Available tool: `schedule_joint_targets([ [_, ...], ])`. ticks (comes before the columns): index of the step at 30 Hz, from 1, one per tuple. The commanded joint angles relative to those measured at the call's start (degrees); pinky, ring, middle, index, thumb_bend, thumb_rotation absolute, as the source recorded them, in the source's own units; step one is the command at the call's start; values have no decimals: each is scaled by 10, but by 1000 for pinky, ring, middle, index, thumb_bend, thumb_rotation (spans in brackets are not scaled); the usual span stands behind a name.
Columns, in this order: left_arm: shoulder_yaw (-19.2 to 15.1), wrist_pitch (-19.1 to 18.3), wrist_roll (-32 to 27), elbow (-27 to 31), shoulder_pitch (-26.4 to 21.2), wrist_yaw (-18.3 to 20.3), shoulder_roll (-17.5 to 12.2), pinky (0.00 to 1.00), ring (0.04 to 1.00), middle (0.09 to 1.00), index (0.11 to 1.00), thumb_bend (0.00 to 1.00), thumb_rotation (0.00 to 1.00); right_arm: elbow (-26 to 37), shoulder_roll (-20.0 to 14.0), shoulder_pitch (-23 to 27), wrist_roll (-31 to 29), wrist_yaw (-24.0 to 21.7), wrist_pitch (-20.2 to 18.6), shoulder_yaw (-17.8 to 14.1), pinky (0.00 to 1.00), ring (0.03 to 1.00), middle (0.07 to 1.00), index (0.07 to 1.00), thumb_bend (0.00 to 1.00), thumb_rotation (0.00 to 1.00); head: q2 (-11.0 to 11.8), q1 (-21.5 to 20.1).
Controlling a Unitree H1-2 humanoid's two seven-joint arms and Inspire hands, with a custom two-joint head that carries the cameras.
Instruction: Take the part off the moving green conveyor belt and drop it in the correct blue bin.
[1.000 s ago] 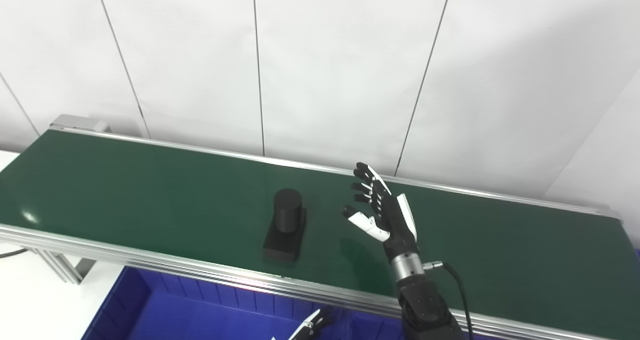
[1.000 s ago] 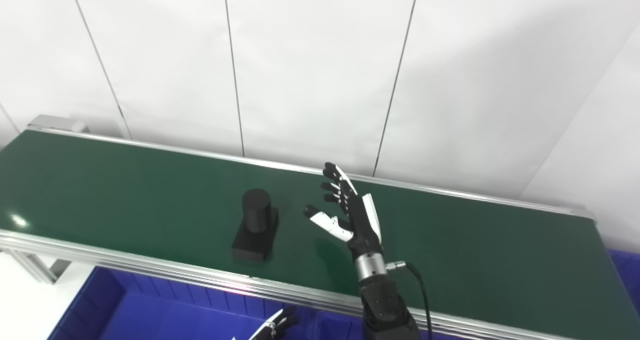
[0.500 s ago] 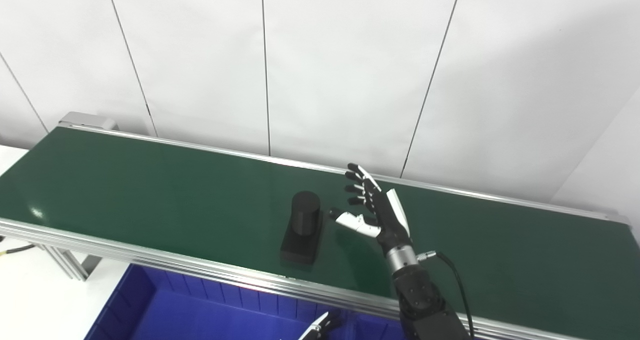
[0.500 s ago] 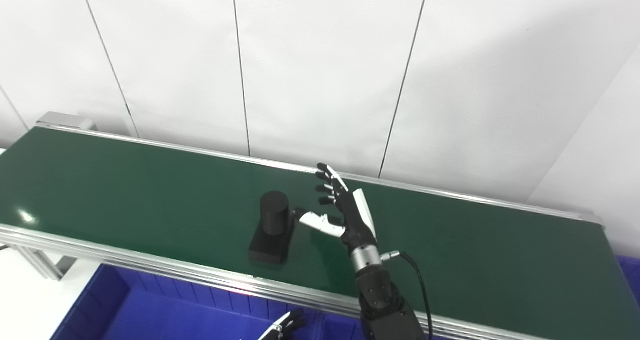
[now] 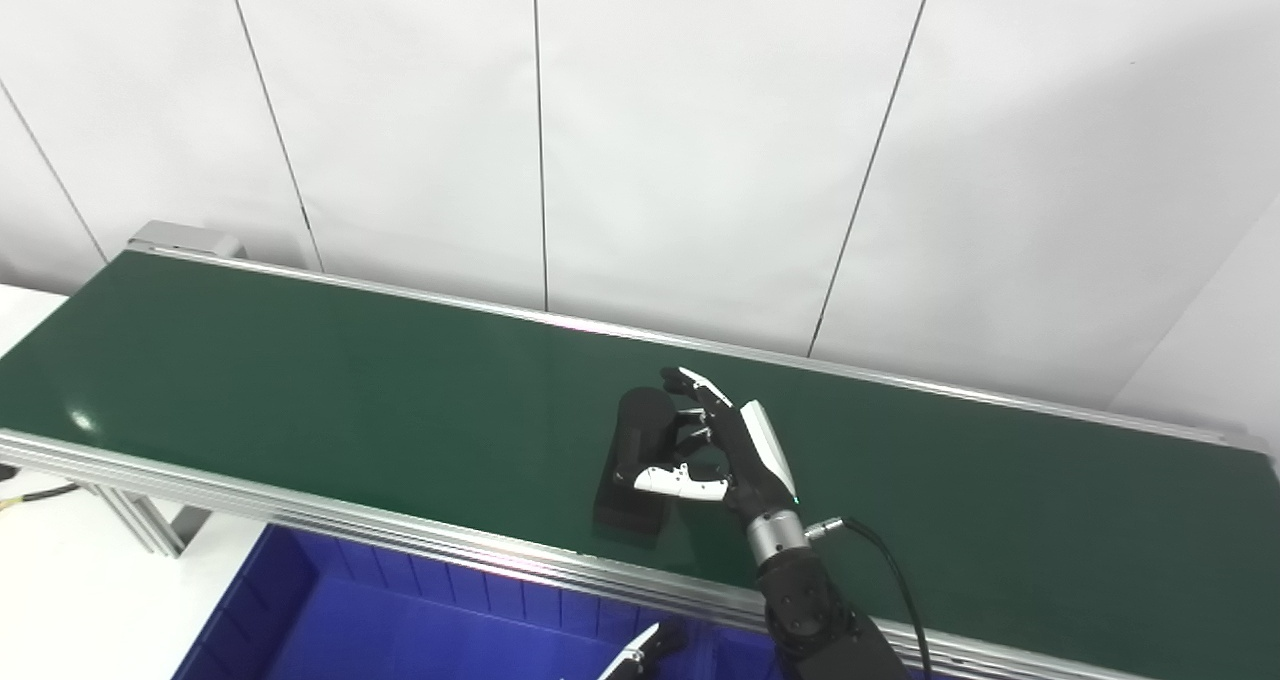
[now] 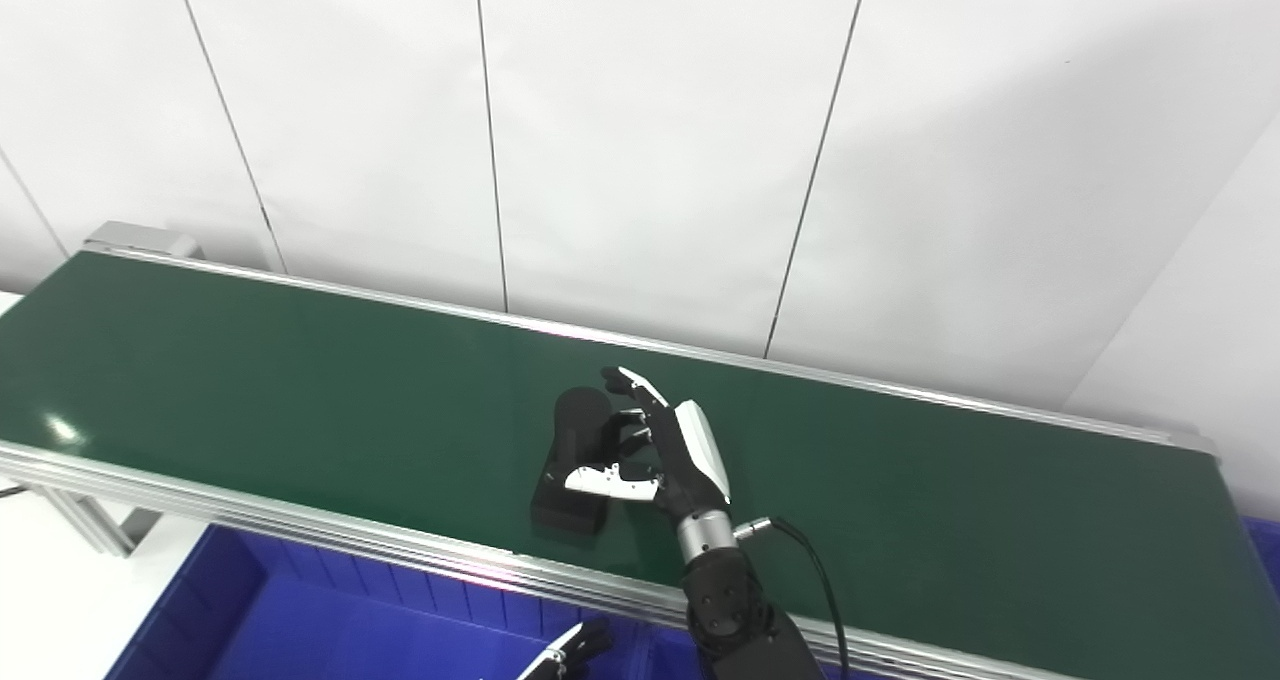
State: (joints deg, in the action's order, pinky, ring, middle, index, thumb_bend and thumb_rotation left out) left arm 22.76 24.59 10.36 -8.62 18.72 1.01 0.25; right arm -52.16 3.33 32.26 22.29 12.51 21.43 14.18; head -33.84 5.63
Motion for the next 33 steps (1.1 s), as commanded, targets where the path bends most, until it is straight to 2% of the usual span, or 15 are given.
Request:
schedule_joint_targets([
  [1, 14, 20, -1, 23, 7, 4, 23, 929, 948, 909, 923, 753, 1000, 0, 10, 21, 14, 20, 0, 9, 473, 601, 783, 807, 999, 333, 0, 1],
  [6, 14, 15, -5, 27, 10, 7, 24, 934, 952, 910, 921, 765, 997, 3, 14, 16, 25, 44, -15, 12, 423, 525, 706, 727, 936, 221, 0, 2],
  [9, 14, 13, -5, 29, 12, 10, 24, 937, 954, 912, 921, 762, 998, 7, 16, 15, 37, 65, -31, 15, 411, 507, 681, 709, 923, 201, 0, 2],
  [12, 13, 19, -7, 27, 13, 11, 25, 936, 954, 912, 919, 746, 994, 8, 17, 18, 51, 81, -49, 19, 384, 471, 626, 661, 871, 155, -1, 2],
  [14, 12, 20, -6, 26, 13, 10, 26, 935, 951, 910, 918, 732, 988, 6, 16, 22, 59, 93, -56, 23, 355, 424, 508, 558, 603, 30, -1, 0],
  [16, 12, 20, -8, 25, 13, 11, 26, 942, 953, 911, 921, 736, 985, 8, 16, 23, 69, 106, -67, 27, 335, 395, 486, 543, 542, 9, -2, -1],
  [22, 11, 16, -9, 27, 13, 15, 26, 946, 956, 910, 924, 744, 990, 15, 13, 20, 75, 116, -72, 31, 298, 372, 450, 533, 513, 0, -2, -3],
  [26, 10, 16, -7, 25, 11, 14, 25, 945, 955, 910, 924, 743, 991, 8, 9, 19, 77, 123, -56, 33, 305, 374, 453, 531, 514, 0, -1, -5],
  [33, 10, 17, -7, 20, 7, 15, 28, 951, 958, 913, 928, 733, 984, 26, -1, 11, 56, 105, -50, 28, 302, 369, 458, 535, 513, 0, -1, -12],
])
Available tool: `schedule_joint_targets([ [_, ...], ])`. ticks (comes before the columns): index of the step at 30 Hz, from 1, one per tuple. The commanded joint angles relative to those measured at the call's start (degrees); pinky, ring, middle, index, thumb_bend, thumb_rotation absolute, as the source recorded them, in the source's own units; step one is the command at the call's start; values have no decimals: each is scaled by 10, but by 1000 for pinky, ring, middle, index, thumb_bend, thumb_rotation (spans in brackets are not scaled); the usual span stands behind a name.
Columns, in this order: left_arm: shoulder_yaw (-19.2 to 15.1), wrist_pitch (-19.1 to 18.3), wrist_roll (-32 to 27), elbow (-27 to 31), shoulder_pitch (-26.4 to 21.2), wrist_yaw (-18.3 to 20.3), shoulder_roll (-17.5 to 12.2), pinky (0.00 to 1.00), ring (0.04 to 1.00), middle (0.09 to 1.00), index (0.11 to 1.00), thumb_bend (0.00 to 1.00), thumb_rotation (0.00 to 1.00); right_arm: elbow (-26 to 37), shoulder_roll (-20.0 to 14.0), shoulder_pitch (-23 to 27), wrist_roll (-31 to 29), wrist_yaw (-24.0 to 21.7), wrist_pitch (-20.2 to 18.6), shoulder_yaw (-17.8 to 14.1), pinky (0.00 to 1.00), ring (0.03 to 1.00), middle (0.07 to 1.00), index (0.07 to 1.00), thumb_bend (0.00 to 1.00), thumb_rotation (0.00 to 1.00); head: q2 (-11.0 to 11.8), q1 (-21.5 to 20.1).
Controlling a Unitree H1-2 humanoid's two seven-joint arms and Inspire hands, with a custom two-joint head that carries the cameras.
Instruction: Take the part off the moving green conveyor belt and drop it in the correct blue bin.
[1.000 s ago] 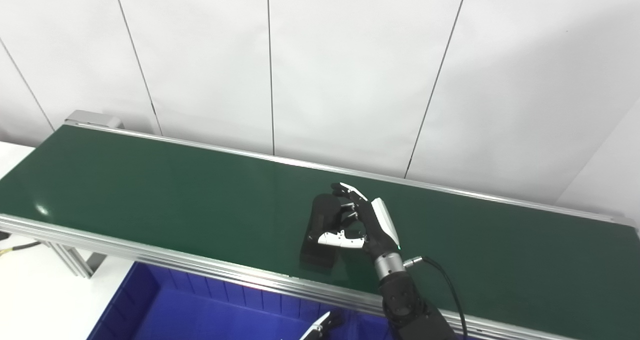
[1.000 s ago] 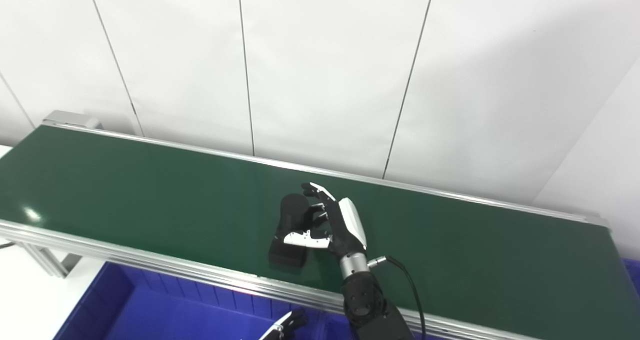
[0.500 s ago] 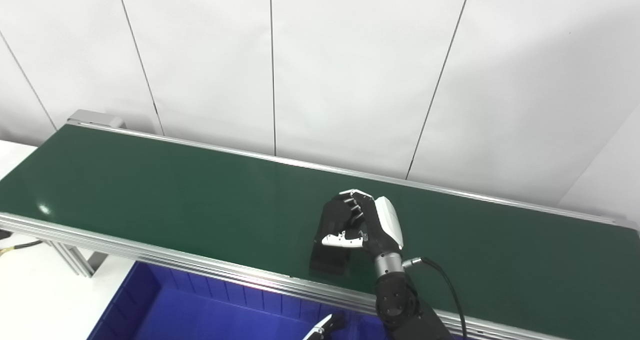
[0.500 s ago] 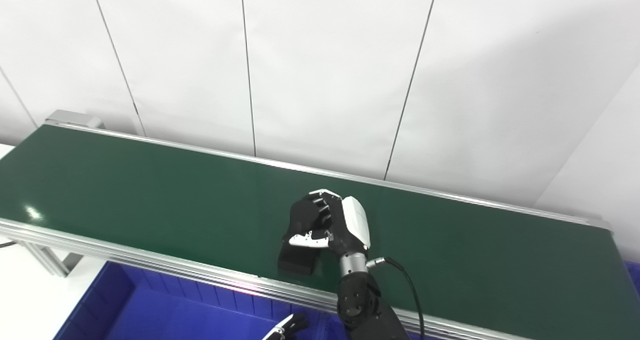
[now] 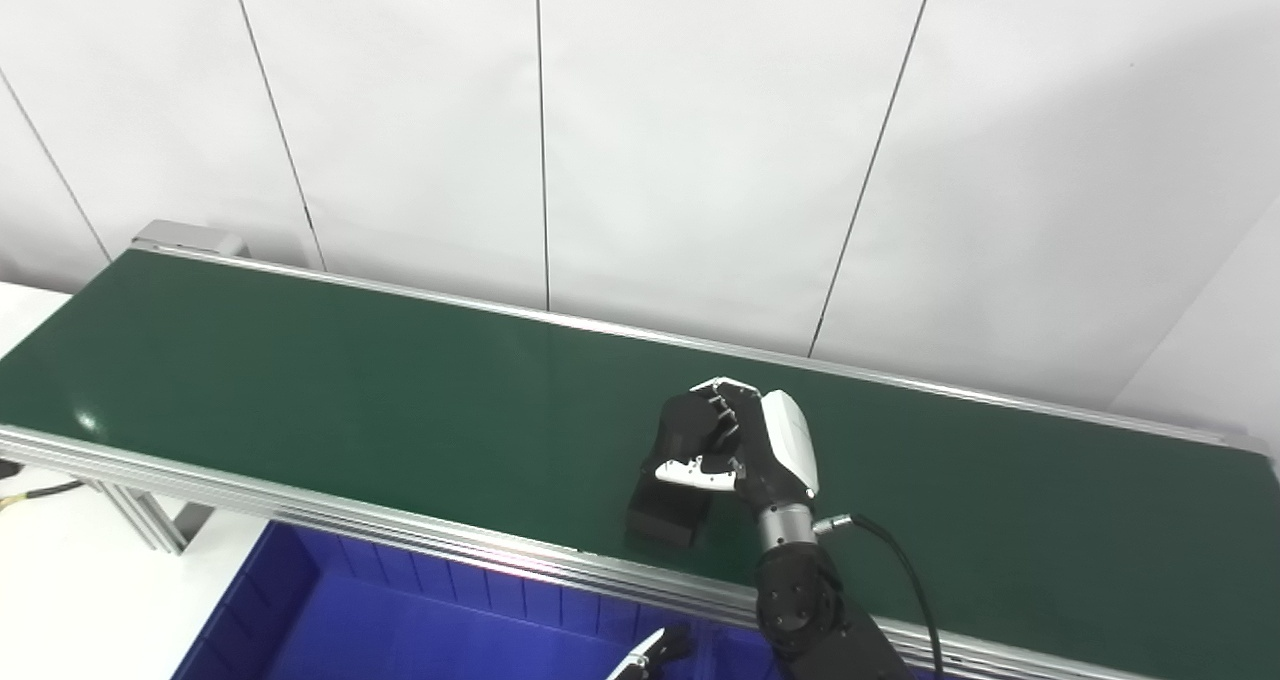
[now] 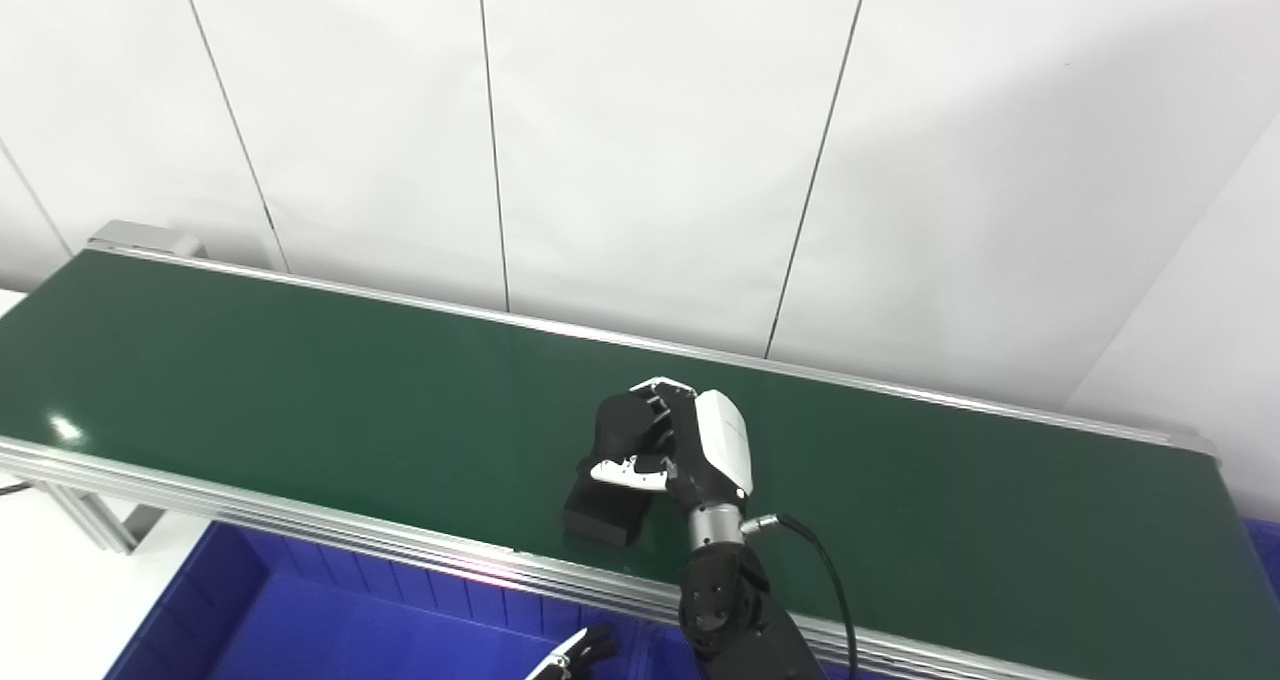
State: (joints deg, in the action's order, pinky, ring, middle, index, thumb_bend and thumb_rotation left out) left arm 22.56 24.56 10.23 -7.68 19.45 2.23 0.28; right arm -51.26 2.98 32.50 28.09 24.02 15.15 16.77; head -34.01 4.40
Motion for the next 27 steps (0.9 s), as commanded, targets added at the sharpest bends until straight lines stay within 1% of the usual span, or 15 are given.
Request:
schedule_joint_targets([
  [1, 12, 17, -7, 10, -1, 3, 27, 956, 961, 916, 931, 732, 983, 26, 1, 5, -7, -13, 14, 0, 308, 370, 464, 536, 512, 0, 0, 0],
  [2, 12, 17, -7, 10, -2, 4, 27, 957, 962, 917, 933, 731, 981, 32, 0, 3, -11, -16, 15, -1, 310, 370, 467, 536, 512, 0, 0, 0],
  [4, 11, 17, -8, 9, -3, 4, 28, 959, 962, 916, 935, 728, 980, 53, -3, -2, -15, -24, 10, -4, 317, 375, 476, 535, 513, 0, -4, -12],
  [6, 11, 16, -11, 11, -5, 6, 28, 961, 961, 916, 939, 728, 977, 83, -5, -10, -24, -34, 5, -11, 319, 378, 477, 535, 513, 0, -11, -34],
  [7, 11, 15, -12, 11, -5, 7, 27, 965, 961, 917, 943, 732, 975, 93, -5, -13, -28, -39, 3, -14, 317, 378, 473, 536, 513, 0, -11, -34],
  [10, 9, 12, -11, 13, -7, 7, 29, 971, 960, 918, 954, 735, 982, 165, -8, -44, -48, -48, -1, -33, 321, 383, 481, 539, 512, 0, -21, -64],
  [11, 9, 11, -10, 14, -8, 6, 30, 974, 961, 918, 958, 743, 991, 184, -8, -54, -54, -52, -3, -39, 318, 383, 483, 541, 512, 0, -21, -64],
  [14, 8, 14, -11, 12, -13, 6, 33, 979, 960, 918, 966, 751, 1000, 237, -9, -82, -60, -57, -7, -53, 306, 383, 489, 544, 511, 0, -37, -96],
  [19, 6, -4, -22, 27, -17, 10, 36, 992, 961, 931, 983, 774, 1000, 336, -13, -130, -75, -72, -39, -80, 304, 379, 473, 544, 511, 0, -54, -128],
  [20, 5, -7, -24, 30, -18, 11, 36, 995, 961, 933, 985, 778, 1000, 349, -13, -135, -75, -74, -44, -84, 300, 378, 472, 545, 511, 0, -61, -140],
  [21, 4, -9, -27, 33, -19, 13, 36, 996, 960, 933, 988, 777, 1000, 367, -15, -144, -79, -79, -53, -89, 297, 378, 473, 546, 511, 0, -61, -140],
  [22, 3, -13, -31, 38, -21, 14, 36, 999, 962, 932, 991, 776, 1000, 382, -15, -149, -82, -82, -60, -94, 295, 379, 478, 547, 511, 0, -70, -158],
  [24, 0, -20, -36, 45, -24, 17, 34, 1000, 966, 931, 994, 772, 1000, 413, -20, -162, -72, -84, -75, -100, 289, 379, 489, 549, 510, 0, -76, -172],
  [26, -4, -27, -39, 52, -27, 19, 32, 1000, 967, 931, 996, 773, 1000, 437, -25, -172, -69, -88, -80, -107, 287, 379, 493, 546, 510, 0, -82, -190],
  [27, -5, -29, -40, 53, -29, 19, 31, 1000, 968, 932, 998, 777, 1000, 443, -25, -175, -70, -89, -81, -109, 286, 380, 494, 544, 510, 0, -82, -190],
])
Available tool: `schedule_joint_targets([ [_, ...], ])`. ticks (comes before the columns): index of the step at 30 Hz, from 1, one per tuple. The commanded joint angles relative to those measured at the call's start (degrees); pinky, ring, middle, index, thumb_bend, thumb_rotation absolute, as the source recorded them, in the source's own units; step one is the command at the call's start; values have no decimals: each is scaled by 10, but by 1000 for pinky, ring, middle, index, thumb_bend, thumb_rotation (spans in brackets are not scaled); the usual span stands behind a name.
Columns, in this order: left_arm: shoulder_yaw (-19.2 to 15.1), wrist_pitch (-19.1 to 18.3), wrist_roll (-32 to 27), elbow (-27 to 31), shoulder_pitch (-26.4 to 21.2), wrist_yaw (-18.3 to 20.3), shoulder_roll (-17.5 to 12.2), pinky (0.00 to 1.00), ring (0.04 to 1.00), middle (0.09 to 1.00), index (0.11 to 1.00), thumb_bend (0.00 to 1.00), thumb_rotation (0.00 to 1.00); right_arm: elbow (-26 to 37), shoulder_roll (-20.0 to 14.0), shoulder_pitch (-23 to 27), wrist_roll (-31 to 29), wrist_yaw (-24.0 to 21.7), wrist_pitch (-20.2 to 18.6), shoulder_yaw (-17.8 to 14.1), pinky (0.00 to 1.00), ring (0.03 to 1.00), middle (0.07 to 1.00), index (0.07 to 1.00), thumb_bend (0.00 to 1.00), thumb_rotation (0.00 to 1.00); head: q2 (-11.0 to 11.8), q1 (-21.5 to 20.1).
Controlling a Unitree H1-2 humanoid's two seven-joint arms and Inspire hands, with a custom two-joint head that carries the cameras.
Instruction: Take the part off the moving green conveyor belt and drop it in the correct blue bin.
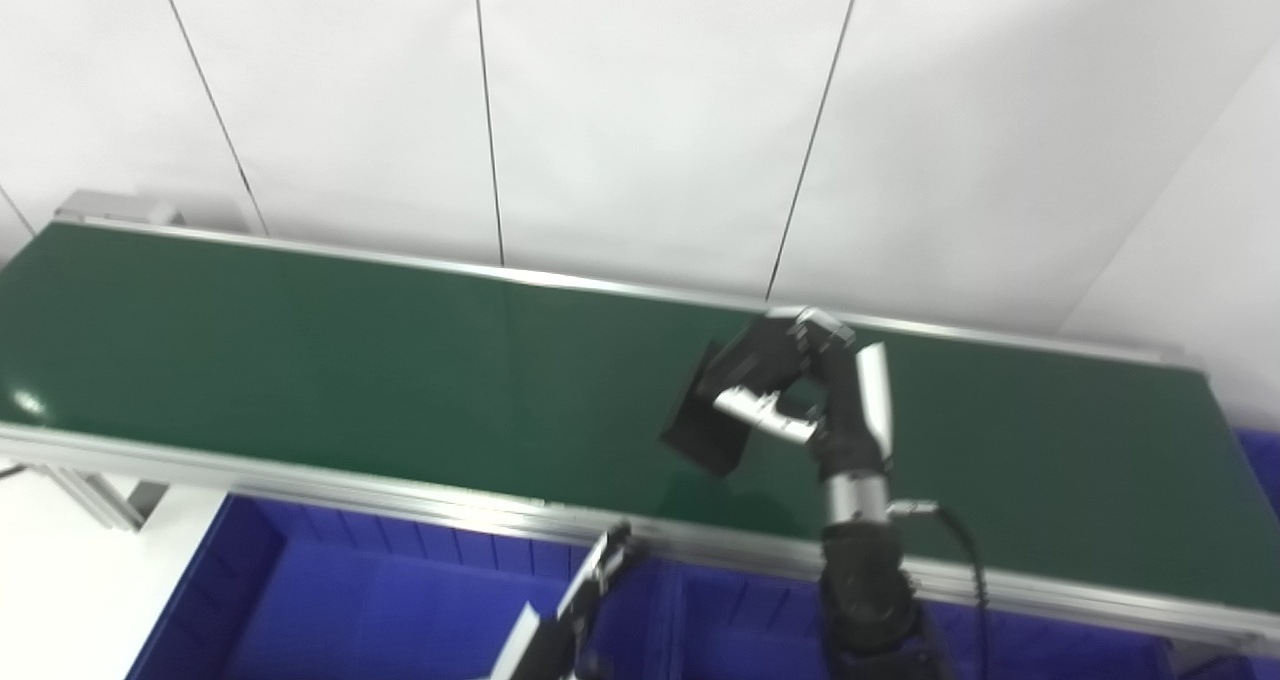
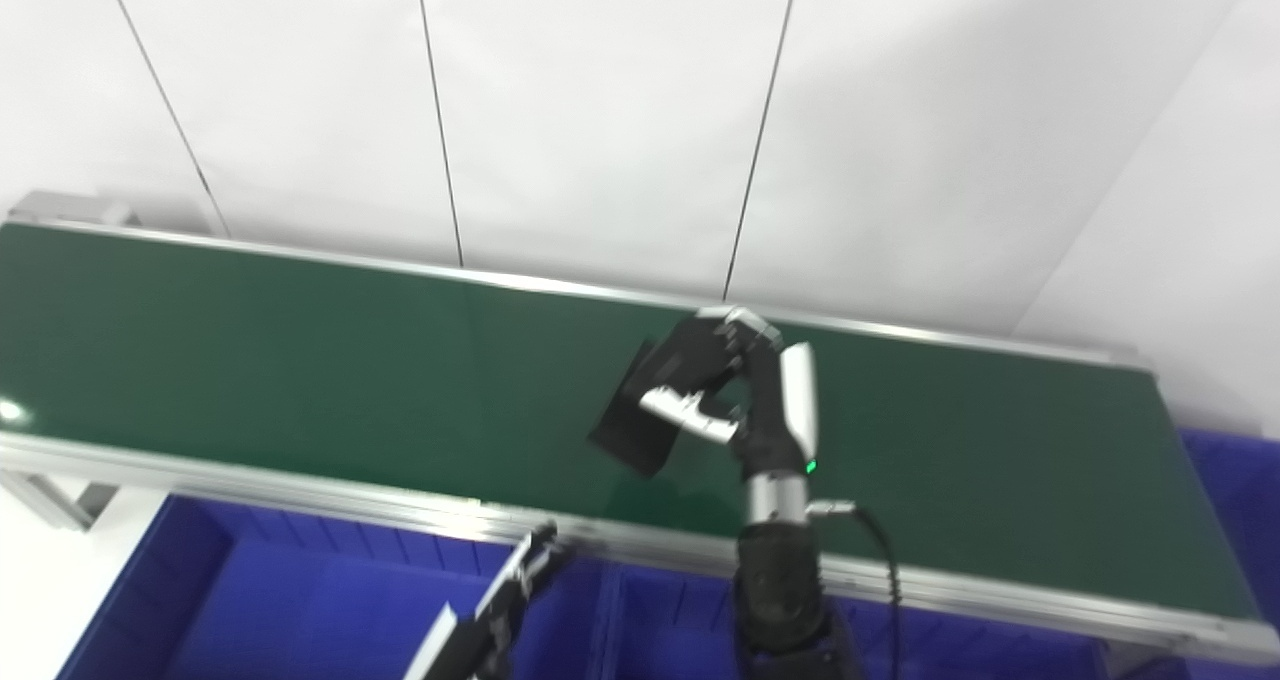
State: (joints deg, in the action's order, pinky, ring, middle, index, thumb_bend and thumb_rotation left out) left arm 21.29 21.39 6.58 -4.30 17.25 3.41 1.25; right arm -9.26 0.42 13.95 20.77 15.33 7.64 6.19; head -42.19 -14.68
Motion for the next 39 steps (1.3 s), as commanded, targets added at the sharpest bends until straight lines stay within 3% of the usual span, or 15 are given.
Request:
schedule_joint_targets([
  [1, 6, 2, -5, 20, -11, 8, 19, 1000, 968, 932, 998, 778, 1000, 43, -1, 0, 3, -4, -13, -8, 286, 379, 495, 544, 510, 0, -5, -12],
  [11, -19, 2, -15, 11, -46, 25, -2, 999, 955, 923, 1000, 819, 1000, 161, -5, -101, 5, -14, -37, -34, 276, 369, 473, 550, 510, 0, -23, -71],
  [23, -44, -9, -30, -1, -76, 50, -17, 978, 939, 906, 1000, 863, 1000, 212, -4, -174, 48, -7, -46, -43, 287, 371, 474, 549, 510, 0, -44, -120],
  [28, -46, -10, -27, -3, -84, 52, -18, 982, 937, 904, 995, 873, 1000, 224, -42, -196, 65, -39, -49, -41, 262, 363, 471, 557, 508, 0, -57, -122],
  [39, -48, -14, -31, -4, -90, 57, -15, 999, 941, 906, 1000, 894, 1000, 247, -119, -225, 39, -150, -96, -38, 298, 380, 476, 537, 513, 0, -64, -123],
])
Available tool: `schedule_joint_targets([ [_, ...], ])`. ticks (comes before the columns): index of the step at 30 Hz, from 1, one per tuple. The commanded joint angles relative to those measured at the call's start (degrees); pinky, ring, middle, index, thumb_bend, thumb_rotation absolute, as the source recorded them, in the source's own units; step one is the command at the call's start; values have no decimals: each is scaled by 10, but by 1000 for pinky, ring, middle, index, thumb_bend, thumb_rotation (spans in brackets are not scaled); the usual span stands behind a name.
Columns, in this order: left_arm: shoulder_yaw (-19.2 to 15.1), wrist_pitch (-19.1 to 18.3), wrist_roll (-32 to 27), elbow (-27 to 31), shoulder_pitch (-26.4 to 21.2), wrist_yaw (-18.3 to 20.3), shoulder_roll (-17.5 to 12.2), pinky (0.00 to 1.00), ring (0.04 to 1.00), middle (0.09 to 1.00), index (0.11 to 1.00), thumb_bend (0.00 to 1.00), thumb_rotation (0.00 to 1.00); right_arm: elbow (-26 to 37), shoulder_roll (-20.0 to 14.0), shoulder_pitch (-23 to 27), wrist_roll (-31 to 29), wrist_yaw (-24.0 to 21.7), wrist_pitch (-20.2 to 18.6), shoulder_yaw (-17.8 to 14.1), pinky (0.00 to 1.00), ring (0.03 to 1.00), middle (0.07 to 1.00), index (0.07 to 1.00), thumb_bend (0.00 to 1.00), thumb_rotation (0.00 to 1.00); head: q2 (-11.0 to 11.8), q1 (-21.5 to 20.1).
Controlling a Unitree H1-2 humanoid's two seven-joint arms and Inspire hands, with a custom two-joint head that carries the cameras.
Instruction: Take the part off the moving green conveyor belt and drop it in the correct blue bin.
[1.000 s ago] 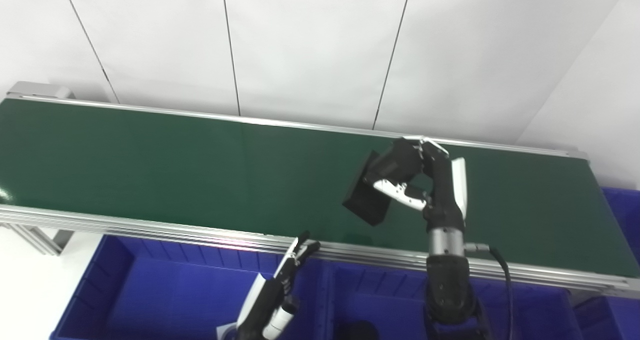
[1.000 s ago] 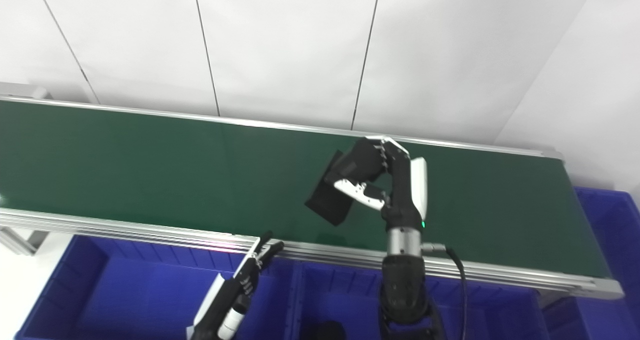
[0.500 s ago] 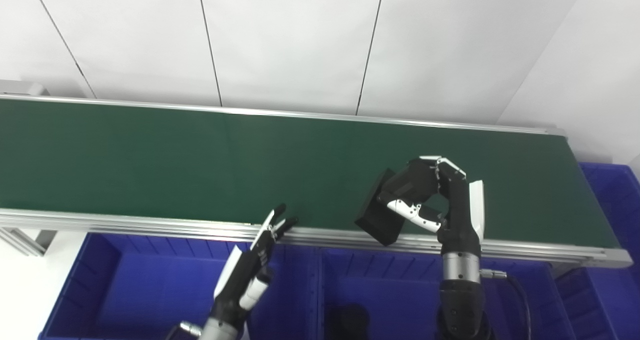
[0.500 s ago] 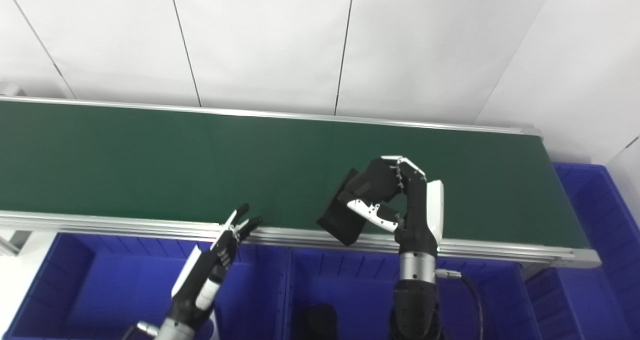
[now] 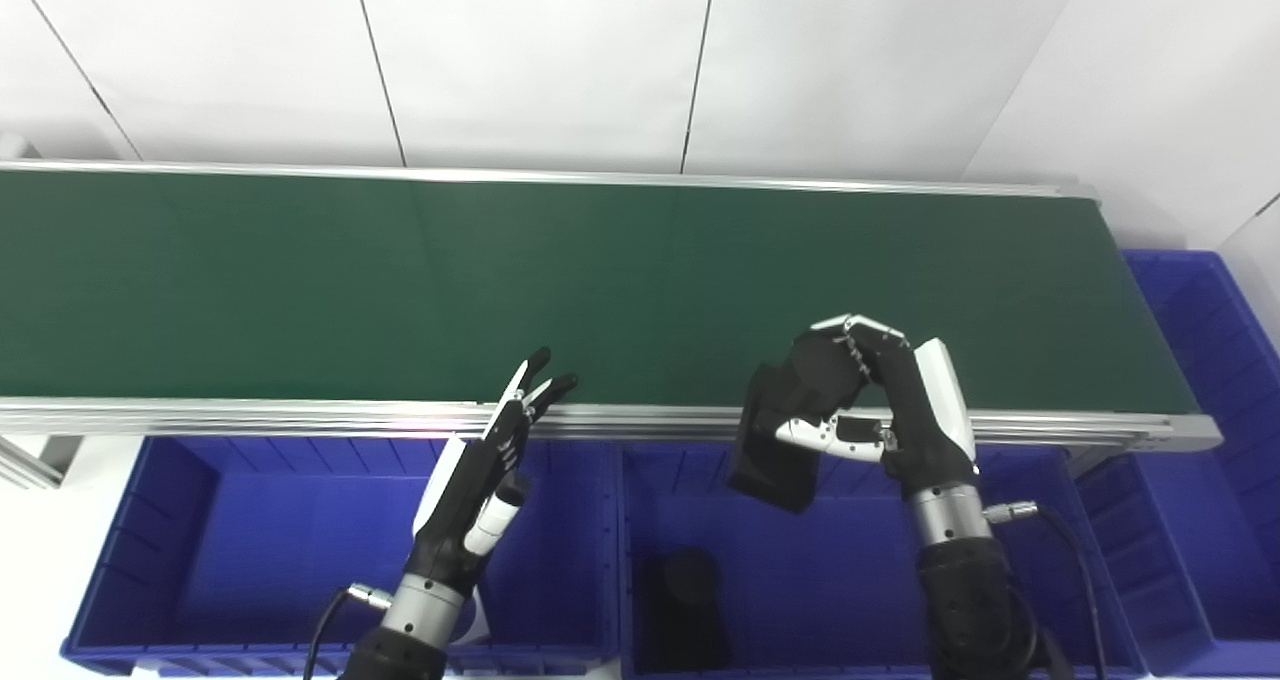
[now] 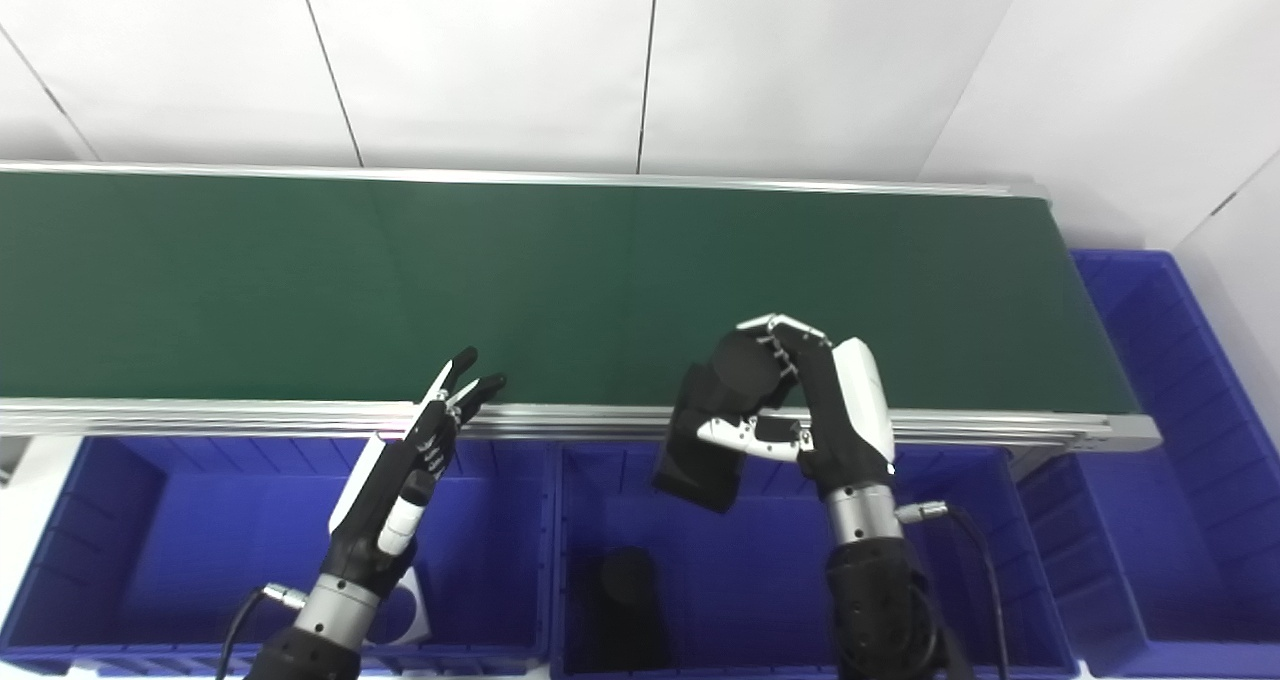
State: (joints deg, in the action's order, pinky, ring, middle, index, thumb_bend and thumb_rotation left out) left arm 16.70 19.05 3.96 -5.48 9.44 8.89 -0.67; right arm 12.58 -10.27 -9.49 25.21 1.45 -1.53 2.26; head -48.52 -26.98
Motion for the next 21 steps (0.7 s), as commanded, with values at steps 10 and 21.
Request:
schedule_joint_targets([
  [10, -4, 11, 0, 4, -19, 0, 8, 995, 936, 903, 1000, 892, 1000, 4, -71, 26, 35, -81, -18, 34, 300, 376, 468, 532, 514, 0, -2, -1],
  [21, -6, 10, -5, 3, -25, 3, 9, 985, 931, 901, 1000, 899, 1000, -62, -95, 35, 117, -88, -9, 94, 313, 390, 471, 521, 516, 0, -3, -1],
])
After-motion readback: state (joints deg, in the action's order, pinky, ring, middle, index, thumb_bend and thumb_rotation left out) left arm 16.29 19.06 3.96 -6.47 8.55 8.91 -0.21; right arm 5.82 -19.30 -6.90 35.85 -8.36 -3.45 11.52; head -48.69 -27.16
